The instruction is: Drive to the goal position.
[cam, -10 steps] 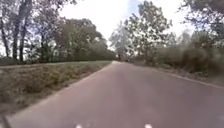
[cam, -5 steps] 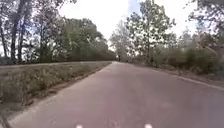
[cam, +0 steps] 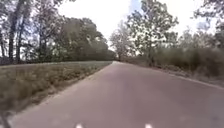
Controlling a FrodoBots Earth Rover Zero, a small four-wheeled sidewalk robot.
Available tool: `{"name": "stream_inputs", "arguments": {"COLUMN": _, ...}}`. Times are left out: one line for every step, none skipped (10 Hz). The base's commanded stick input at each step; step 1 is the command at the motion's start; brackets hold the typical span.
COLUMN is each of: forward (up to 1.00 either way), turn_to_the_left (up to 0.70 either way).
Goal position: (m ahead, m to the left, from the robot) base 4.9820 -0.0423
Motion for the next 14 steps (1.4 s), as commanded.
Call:
{"name": "stream_inputs", "arguments": {"forward": 1.00, "turn_to_the_left": 0.00}}
{"name": "stream_inputs", "arguments": {"forward": 1.00, "turn_to_the_left": 0.00}}
{"name": "stream_inputs", "arguments": {"forward": 1.00, "turn_to_the_left": 0.00}}
{"name": "stream_inputs", "arguments": {"forward": 1.00, "turn_to_the_left": 0.00}}
{"name": "stream_inputs", "arguments": {"forward": 1.00, "turn_to_the_left": 0.00}}
{"name": "stream_inputs", "arguments": {"forward": 1.00, "turn_to_the_left": 0.00}}
{"name": "stream_inputs", "arguments": {"forward": 1.00, "turn_to_the_left": 0.00}}
{"name": "stream_inputs", "arguments": {"forward": 1.00, "turn_to_the_left": 0.00}}
{"name": "stream_inputs", "arguments": {"forward": 1.00, "turn_to_the_left": 0.00}}
{"name": "stream_inputs", "arguments": {"forward": 1.00, "turn_to_the_left": 0.00}}
{"name": "stream_inputs", "arguments": {"forward": 1.00, "turn_to_the_left": 0.00}}
{"name": "stream_inputs", "arguments": {"forward": 1.00, "turn_to_the_left": 0.00}}
{"name": "stream_inputs", "arguments": {"forward": 1.00, "turn_to_the_left": 0.00}}
{"name": "stream_inputs", "arguments": {"forward": 1.00, "turn_to_the_left": 0.00}}
